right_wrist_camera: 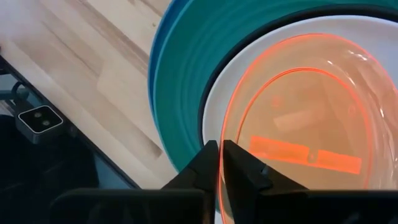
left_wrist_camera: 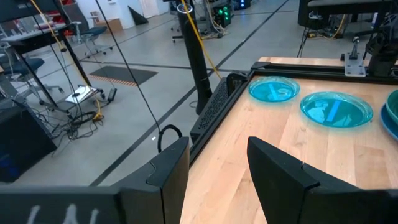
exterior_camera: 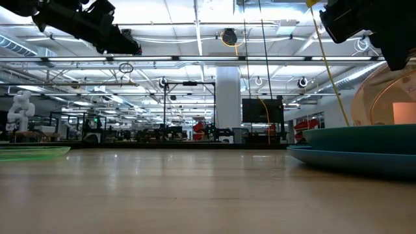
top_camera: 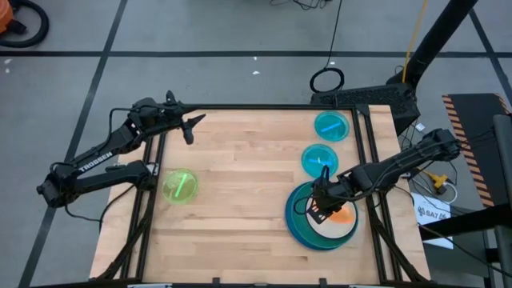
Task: Stack plastic plates
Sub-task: Stack the orange plate on top of the white plate, then stack the bottom light blue plate on top of the orange plate
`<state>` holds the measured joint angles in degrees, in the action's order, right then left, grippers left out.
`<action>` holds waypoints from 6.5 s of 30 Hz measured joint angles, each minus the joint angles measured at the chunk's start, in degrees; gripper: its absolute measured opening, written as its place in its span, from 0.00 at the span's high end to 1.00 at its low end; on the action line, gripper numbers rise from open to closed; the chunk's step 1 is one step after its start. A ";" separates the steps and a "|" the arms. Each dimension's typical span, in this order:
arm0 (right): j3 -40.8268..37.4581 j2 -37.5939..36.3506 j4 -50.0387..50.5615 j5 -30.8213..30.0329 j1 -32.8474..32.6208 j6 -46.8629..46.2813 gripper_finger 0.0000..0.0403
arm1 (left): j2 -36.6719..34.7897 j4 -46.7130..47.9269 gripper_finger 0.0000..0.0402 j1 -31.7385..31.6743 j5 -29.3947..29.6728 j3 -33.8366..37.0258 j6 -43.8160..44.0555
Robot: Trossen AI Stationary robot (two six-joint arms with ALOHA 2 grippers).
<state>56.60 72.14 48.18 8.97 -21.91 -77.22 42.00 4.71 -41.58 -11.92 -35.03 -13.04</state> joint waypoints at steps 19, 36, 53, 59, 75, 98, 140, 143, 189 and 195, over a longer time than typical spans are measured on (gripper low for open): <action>0.00 0.00 0.06 -1.63 0.07 -3.09 0.75 | 0.00 0.04 0.58 -0.01 0.00 0.00 -0.04; 0.00 0.00 -0.34 -13.08 2.65 2.29 0.62 | 0.00 0.00 0.58 0.00 0.00 0.00 1.69; 0.00 0.00 4.90 -17.08 18.44 11.61 0.63 | 0.00 -1.53 0.58 3.21 0.00 0.00 3.97; -0.04 -0.02 11.21 -14.80 26.20 14.97 0.63 | 0.00 -1.51 0.58 3.50 0.00 0.02 3.10; -0.04 -0.02 12.13 -13.80 48.38 32.67 0.63 | 0.00 -1.51 0.58 3.50 0.00 0.02 2.23; -7.08 11.09 6.85 -11.78 60.21 42.75 0.63 | 0.00 -1.31 0.58 3.48 0.00 0.02 0.87; -7.10 15.76 -0.39 -10.22 61.31 49.44 0.77 | 0.00 -0.53 0.58 3.48 0.00 0.02 0.28; -7.10 15.76 -1.08 -10.16 61.31 49.54 0.78 | 0.00 -0.52 0.58 3.48 0.00 0.02 0.28; -6.84 20.81 -7.52 -5.90 59.74 70.01 0.64 | 0.00 -0.42 0.58 3.48 0.00 0.02 0.38; -7.06 19.37 -7.58 -5.75 59.69 70.18 0.69 | 0.00 -0.43 0.58 3.48 0.00 0.02 0.12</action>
<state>49.54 91.51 40.60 3.23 37.78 -7.04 42.00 4.28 -38.11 -11.92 -35.00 -12.92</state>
